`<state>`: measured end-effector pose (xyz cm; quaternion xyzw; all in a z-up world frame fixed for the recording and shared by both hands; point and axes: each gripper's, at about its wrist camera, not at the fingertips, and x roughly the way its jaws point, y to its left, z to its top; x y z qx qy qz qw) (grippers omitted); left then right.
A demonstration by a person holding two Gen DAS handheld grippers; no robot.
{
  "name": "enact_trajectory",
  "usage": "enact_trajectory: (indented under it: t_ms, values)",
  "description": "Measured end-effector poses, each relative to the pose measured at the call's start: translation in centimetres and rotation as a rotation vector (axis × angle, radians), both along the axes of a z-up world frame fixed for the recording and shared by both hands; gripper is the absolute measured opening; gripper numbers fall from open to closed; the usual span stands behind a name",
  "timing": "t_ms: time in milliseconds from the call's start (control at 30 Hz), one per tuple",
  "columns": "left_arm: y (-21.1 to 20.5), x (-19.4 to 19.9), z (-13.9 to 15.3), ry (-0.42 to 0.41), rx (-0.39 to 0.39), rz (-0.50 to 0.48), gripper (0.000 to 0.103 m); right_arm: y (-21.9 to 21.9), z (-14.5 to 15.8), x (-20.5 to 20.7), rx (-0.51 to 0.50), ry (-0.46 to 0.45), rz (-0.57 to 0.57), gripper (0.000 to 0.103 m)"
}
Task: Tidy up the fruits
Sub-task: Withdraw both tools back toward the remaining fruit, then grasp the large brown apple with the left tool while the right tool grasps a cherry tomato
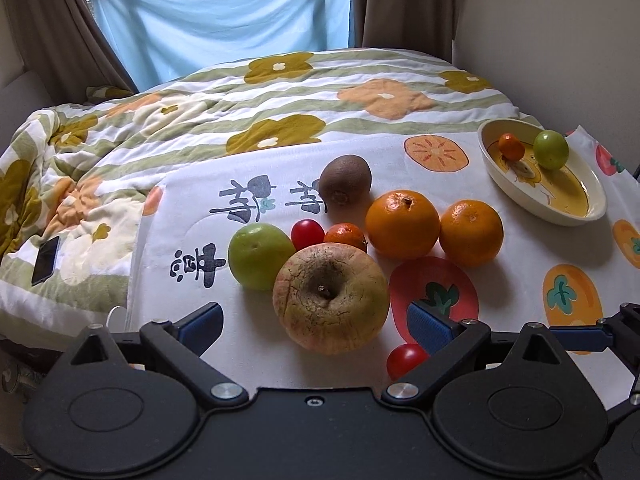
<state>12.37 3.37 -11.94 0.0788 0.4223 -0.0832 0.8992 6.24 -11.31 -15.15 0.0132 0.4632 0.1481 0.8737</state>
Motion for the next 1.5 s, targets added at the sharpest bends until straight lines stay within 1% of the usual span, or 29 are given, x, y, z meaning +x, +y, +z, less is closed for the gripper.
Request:
enact_trajectory:
  t_ms: [300, 367, 467, 500, 533, 733, 867, 933, 1067, 1167, 1200, 1267, 1300, 1333, 1500]
  values:
    - [0.3, 2.2, -2.1, 0.021, -0.021, -0.04, 0.097, 2.4, -1.7, 0.1, -0.028, 0.0, 0.002, 0.102]
    - [0.5, 2.6, -2.4, 0.031, -0.039, -0.045, 0.094, 2.5, -1.8, 0.2, -0.033, -0.011, -0.005, 0.102]
    - [0.5, 2.9, -2.8, 0.041, -0.059, -0.061, 0.088, 2.8, -1.8, 0.4, -0.041, -0.02, -0.004, 0.098]
    - [0.4, 2.9, -2.9, 0.041, -0.071, -0.072, 0.082, 2.9, -1.8, 0.5, -0.043, -0.023, 0.0, 0.097]
    - [0.4, 2.8, -2.8, 0.039, -0.081, -0.079, 0.08, 3.0, -1.8, 0.6, -0.045, -0.026, 0.004, 0.096]
    - [0.6, 2.5, -2.8, 0.044, -0.082, -0.083, 0.079, 3.8, -1.7, 1.0, -0.051, -0.043, 0.03, 0.086]
    - [1.2, 1.9, -2.8, 0.049, -0.076, -0.079, 0.079, 4.4, -1.8, 1.3, -0.073, -0.064, 0.058, 0.081]
    - [1.5, 1.6, -2.8, 0.053, -0.073, -0.071, 0.079, 4.6, -1.8, 1.3, -0.078, -0.071, 0.07, 0.076]
    - [2.4, 1.1, -2.7, 0.059, -0.068, -0.046, 0.079, 4.9, -1.8, 1.5, -0.076, -0.082, 0.092, 0.073]
    - [3.3, 0.7, -2.6, 0.056, -0.067, -0.029, 0.079, 5.2, -1.8, 1.5, -0.077, -0.094, 0.109, 0.068]
    - [3.6, 0.6, -2.6, 0.055, -0.068, -0.023, 0.079, 5.3, -1.8, 1.5, -0.079, -0.097, 0.113, 0.065]
    - [4.2, 0.4, -2.6, 0.053, -0.067, -0.011, 0.079, 5.5, -1.8, 1.6, -0.084, -0.098, 0.122, 0.056]
    - [4.4, 0.3, -2.6, 0.051, -0.06, -0.006, 0.079, 5.5, -1.8, 1.7, -0.083, -0.098, 0.126, 0.049]
    - [4.5, 0.2, -2.6, 0.05, -0.055, -0.004, 0.079, 5.4, -1.7, 1.7, -0.077, -0.099, 0.129, 0.045]
    - [5.1, -0.6, -2.0, 0.04, -0.046, 0.015, 0.079, 4.8, -0.6, 1.7, -0.069, -0.124, 0.11, 0.045]
